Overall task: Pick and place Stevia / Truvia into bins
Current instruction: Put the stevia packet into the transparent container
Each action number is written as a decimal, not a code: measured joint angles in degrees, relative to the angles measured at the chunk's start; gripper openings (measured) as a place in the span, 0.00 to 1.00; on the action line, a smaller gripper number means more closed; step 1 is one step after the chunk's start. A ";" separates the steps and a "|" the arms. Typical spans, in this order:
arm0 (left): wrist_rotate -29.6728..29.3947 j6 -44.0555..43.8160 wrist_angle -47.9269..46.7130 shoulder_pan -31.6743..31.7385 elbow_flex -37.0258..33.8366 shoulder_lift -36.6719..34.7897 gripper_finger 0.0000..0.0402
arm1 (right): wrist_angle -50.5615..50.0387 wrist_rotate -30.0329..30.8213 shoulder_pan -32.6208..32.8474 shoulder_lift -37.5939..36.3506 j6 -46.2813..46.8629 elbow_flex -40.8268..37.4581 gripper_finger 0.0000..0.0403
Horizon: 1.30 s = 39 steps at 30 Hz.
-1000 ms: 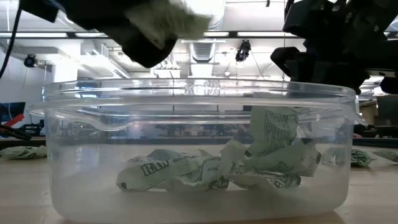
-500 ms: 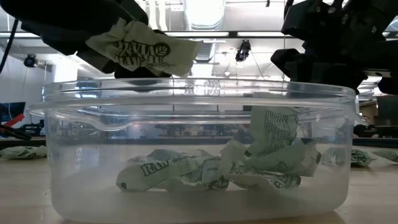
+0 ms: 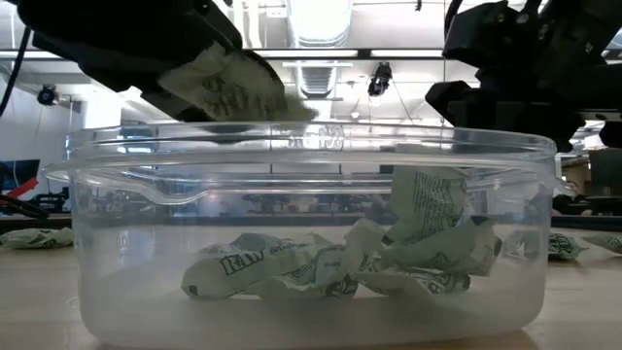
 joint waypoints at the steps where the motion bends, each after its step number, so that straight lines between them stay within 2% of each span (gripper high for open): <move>1: -0.05 0.00 0.00 0.00 -0.01 0.00 0.11 | 0.03 -0.08 0.01 0.00 0.02 0.00 0.25; 7: -0.17 0.00 -0.04 0.15 -0.01 -0.10 0.24 | 0.25 -1.00 0.01 0.00 0.20 0.00 0.24; 13: -0.19 -0.07 -0.67 0.20 -0.06 -0.26 0.26 | 0.06 -13.07 0.05 0.00 0.20 -0.60 0.23; 16: -0.19 -0.09 -0.61 0.20 -0.06 -0.26 0.26 | -0.41 -16.38 0.05 0.04 0.35 -0.66 0.22; 26: -0.20 -0.24 -0.61 0.22 -0.17 -0.26 0.26 | -0.45 -16.61 0.00 0.04 3.75 -2.36 0.22; 39: -0.18 -0.24 -0.46 0.22 0.07 -0.28 0.26 | 3.99 -16.33 -1.27 0.04 2.50 -5.37 0.20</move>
